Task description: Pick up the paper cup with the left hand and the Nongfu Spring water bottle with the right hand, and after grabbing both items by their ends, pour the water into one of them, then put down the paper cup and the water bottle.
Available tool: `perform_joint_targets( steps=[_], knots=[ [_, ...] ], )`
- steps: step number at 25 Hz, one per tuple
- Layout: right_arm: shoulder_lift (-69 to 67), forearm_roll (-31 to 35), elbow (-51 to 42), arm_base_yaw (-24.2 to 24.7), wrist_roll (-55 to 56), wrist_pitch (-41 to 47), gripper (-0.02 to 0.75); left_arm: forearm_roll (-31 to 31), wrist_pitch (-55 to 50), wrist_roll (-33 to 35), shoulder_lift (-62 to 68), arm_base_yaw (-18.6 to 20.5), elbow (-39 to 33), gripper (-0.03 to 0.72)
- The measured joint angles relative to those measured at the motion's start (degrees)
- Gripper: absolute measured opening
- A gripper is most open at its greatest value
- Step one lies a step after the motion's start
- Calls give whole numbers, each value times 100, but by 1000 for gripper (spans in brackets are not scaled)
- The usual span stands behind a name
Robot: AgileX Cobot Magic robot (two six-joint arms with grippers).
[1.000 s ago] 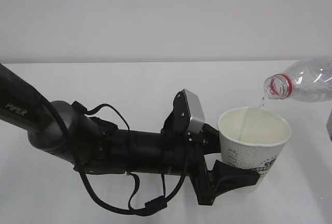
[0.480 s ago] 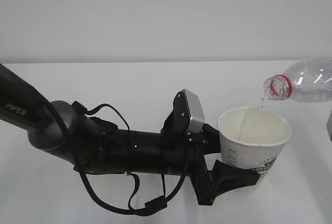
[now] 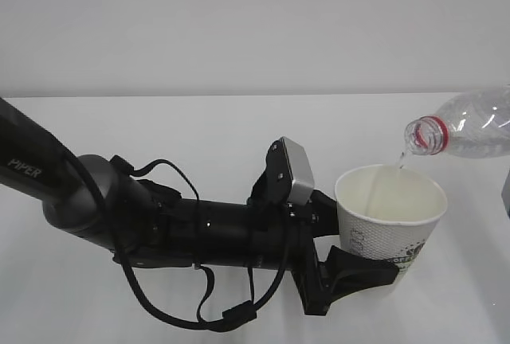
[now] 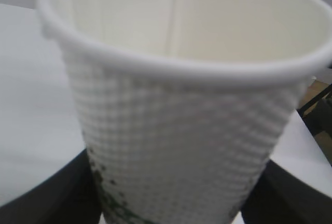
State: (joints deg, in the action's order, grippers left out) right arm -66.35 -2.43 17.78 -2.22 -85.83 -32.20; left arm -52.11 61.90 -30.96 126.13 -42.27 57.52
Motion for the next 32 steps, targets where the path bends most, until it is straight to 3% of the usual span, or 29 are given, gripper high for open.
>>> perform_joint_targets(
  steps=[32],
  knots=[
    [0,0,0,0,-81,-9,440,-9,0,0,0,0,0,524]
  ],
)
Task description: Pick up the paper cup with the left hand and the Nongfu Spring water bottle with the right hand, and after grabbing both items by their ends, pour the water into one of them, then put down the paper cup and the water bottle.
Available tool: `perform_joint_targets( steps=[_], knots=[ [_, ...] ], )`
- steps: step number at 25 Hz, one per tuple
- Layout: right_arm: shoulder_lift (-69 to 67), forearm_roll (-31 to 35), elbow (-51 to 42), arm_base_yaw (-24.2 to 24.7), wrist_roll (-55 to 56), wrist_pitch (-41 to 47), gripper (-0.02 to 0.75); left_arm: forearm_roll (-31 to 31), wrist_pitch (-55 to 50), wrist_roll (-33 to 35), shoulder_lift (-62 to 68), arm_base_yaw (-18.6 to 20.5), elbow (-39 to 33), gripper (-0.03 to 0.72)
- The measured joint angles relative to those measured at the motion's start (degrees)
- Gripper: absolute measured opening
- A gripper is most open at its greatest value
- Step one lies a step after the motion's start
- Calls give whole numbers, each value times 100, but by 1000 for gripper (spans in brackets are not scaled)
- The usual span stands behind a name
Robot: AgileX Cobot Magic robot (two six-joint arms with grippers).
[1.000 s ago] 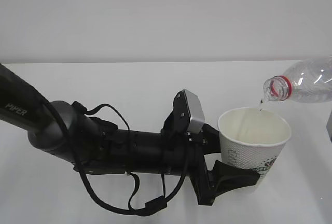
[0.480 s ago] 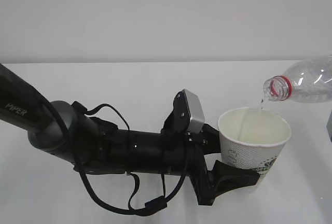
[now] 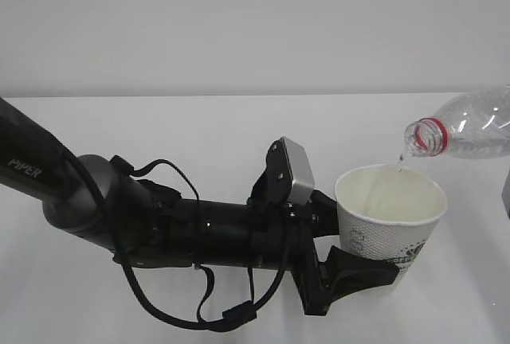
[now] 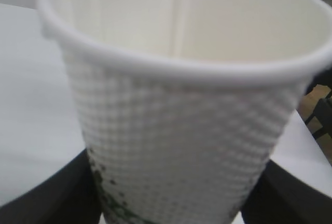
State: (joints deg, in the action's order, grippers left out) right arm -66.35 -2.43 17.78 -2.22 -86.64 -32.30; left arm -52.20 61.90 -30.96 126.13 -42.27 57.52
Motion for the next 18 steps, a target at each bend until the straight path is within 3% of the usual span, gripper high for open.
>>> perform_joint_targets(
  steps=[18],
  knots=[
    [0,0,0,0,-12,-12,440,0,0,0,0,0,0,523]
  ],
)
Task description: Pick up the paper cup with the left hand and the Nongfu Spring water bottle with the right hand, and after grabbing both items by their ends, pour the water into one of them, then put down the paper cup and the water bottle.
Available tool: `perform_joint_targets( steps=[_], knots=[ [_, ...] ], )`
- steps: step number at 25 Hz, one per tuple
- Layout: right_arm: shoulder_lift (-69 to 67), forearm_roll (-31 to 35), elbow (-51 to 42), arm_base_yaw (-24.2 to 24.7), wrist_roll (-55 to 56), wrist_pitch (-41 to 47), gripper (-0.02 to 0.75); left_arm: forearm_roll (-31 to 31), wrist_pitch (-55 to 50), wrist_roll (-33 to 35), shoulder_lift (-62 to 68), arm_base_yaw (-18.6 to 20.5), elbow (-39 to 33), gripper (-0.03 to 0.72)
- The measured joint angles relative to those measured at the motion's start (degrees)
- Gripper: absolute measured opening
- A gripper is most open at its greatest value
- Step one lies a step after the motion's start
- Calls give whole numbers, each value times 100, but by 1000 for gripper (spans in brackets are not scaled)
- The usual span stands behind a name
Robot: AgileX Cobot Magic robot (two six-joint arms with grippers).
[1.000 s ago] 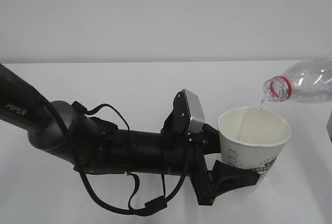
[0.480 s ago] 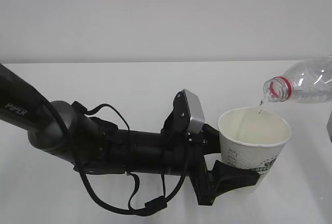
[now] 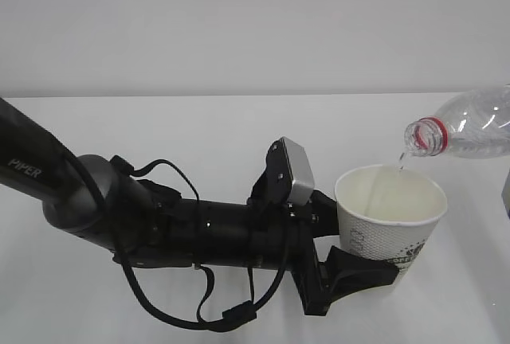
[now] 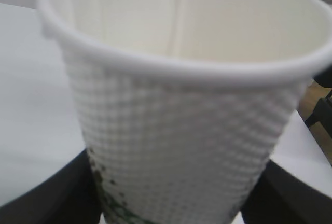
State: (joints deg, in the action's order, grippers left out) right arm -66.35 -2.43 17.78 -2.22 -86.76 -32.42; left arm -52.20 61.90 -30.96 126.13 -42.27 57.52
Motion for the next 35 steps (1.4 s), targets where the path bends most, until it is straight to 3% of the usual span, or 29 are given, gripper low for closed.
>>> perform_joint_targets(
  steps=[35],
  knots=[
    [0,0,0,0,-49,-15,440,0,0,0,0,0,0,517]
  ],
)
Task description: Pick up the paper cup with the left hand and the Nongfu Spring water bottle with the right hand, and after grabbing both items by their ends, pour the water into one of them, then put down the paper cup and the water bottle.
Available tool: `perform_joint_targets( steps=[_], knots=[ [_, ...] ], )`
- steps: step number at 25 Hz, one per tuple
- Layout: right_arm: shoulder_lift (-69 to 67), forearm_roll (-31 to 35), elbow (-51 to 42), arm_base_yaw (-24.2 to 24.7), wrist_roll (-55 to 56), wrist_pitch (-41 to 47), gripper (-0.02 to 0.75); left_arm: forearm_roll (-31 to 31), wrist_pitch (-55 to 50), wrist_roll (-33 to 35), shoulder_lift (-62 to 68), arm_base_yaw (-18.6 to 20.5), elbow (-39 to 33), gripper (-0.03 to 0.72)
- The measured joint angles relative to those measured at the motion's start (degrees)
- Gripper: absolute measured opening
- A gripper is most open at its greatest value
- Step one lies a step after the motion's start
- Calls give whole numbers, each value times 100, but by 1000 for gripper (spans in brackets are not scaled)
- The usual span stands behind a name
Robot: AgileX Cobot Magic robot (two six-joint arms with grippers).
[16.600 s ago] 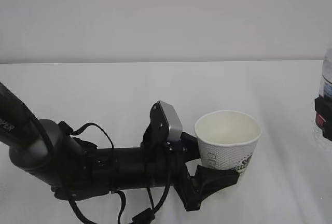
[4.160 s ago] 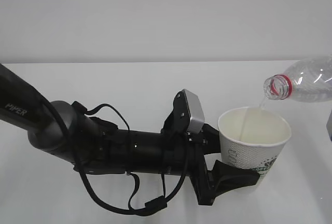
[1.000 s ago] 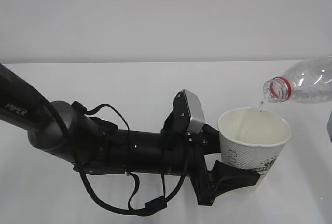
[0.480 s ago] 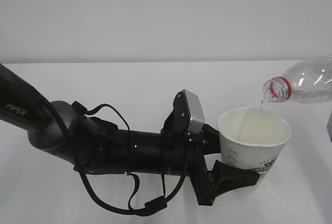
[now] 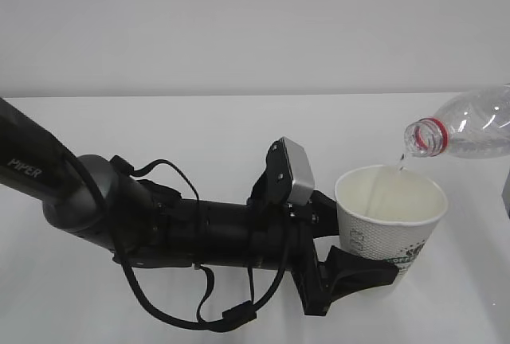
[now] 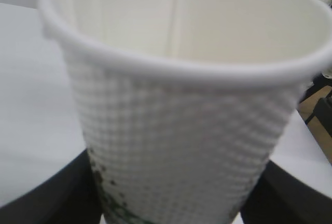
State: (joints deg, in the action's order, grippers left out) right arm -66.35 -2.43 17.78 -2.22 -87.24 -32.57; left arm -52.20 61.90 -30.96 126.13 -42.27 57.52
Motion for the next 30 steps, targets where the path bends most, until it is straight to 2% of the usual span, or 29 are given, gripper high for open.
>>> perform_joint_targets(
  steps=[30],
  knots=[
    [0,0,0,0,-2,-9,440,0,0,0,0,0,0,517]
  ],
)
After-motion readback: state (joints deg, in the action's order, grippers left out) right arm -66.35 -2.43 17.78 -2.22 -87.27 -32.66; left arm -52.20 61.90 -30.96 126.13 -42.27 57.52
